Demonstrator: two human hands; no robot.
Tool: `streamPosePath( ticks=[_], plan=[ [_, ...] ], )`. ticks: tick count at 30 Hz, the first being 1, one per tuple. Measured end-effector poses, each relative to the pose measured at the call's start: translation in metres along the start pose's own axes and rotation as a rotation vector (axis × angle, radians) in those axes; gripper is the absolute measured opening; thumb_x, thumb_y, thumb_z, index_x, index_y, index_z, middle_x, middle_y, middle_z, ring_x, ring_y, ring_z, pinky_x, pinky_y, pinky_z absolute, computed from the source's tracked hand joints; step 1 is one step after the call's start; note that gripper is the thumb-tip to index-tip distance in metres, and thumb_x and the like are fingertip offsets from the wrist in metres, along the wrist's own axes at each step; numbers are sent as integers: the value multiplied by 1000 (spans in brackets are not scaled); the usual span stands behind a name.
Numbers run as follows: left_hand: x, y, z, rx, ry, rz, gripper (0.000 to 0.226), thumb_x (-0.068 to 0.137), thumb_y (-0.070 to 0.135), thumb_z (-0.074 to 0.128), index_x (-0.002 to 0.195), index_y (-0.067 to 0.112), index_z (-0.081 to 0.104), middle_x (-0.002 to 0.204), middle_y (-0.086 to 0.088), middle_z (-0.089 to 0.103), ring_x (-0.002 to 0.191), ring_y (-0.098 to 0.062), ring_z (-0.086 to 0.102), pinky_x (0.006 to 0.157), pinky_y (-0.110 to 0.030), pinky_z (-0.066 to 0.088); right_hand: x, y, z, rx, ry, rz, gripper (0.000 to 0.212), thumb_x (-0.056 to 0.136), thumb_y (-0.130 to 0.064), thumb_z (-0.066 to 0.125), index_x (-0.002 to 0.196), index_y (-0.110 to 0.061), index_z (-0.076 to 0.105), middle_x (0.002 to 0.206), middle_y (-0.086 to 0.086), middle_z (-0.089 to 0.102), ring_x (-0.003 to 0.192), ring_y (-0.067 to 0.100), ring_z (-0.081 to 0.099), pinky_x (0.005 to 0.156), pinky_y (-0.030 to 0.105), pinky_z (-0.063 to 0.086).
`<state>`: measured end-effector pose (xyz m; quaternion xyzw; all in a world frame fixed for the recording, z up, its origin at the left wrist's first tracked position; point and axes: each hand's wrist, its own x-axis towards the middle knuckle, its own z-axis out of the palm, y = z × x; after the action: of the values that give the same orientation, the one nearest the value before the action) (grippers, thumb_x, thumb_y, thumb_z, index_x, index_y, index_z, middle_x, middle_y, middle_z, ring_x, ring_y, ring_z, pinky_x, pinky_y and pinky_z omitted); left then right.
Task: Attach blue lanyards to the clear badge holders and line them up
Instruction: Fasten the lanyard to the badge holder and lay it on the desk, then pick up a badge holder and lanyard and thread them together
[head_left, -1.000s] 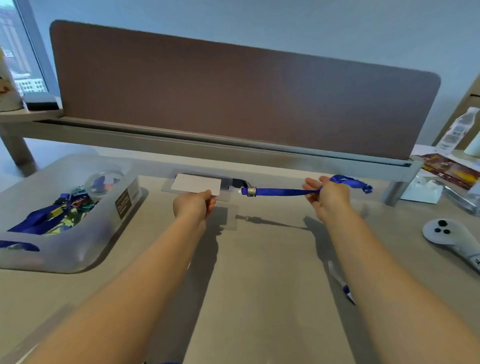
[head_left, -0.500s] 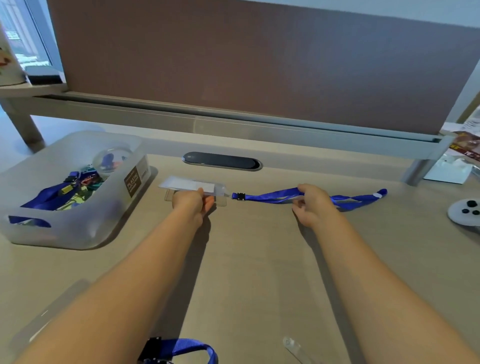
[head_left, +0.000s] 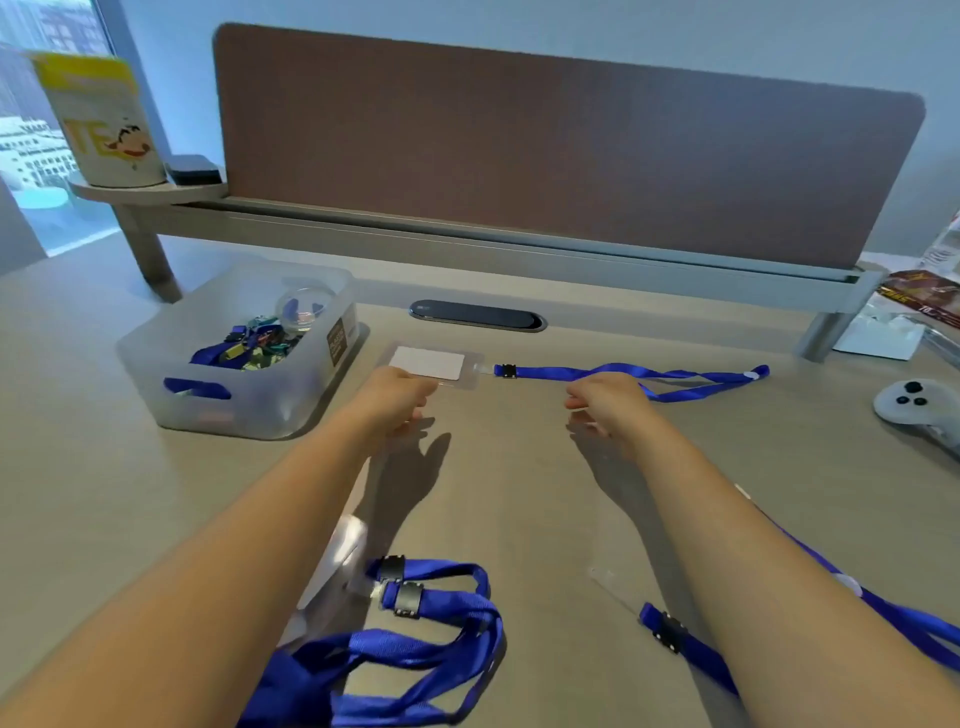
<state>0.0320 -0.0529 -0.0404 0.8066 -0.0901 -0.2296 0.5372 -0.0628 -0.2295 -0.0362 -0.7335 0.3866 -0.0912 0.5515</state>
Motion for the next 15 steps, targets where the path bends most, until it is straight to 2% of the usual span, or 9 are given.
streamPosePath(
  ticks=[1,3,4,7,10,13,15],
  plan=[
    [-12,-2,-6,72,10,66,22,93,17,46,111,7,52,100,-10,52,84,-18,52,70,-26,46,-10,1,4,-45,-14,-44,26,91,-4,42,108,10,56,90,22,58,70,20,49,61,27,46],
    [-36,-8,-19,191,31,170,16,91,16,48,103,8,56,105,-14,55,95,-22,51,84,-33,44,-33,4,15,-156,-41,-125,33,91,-7,42,115,14,52,99,29,59,79,23,49,75,36,47],
    [-46,-13,-27,254,41,201,19,91,17,49,105,7,57,109,-15,58,98,-23,52,89,-35,44,-44,4,21,-212,-52,-163,33,91,-8,43,113,15,53,107,32,59,82,23,49,77,37,46],
    [-75,-30,-49,409,88,247,32,88,18,53,117,4,53,121,-15,59,110,-25,54,94,-35,44,-78,6,38,-343,-102,-251,28,93,-13,43,111,3,58,119,23,61,88,22,52,75,31,44],
    [-97,-51,-70,500,112,209,39,86,17,57,122,2,49,127,-16,56,113,-27,54,94,-34,44,-107,10,54,-416,-142,-310,29,94,-14,42,115,1,57,120,19,61,93,24,57,58,19,41],
    [-113,-73,-86,608,77,86,49,84,20,61,127,4,43,134,-16,49,111,-27,51,91,-31,42,-130,16,68,-476,-149,-356,30,95,-14,41,117,-1,57,120,16,61,90,17,53,76,26,44],
    [-119,-87,-90,712,61,58,59,81,24,64,131,7,38,139,-14,44,121,-28,46,99,-35,39,-139,20,73,-506,-143,-358,30,95,-14,42,117,-1,57,120,16,61,95,20,55,87,33,45]
  ],
)
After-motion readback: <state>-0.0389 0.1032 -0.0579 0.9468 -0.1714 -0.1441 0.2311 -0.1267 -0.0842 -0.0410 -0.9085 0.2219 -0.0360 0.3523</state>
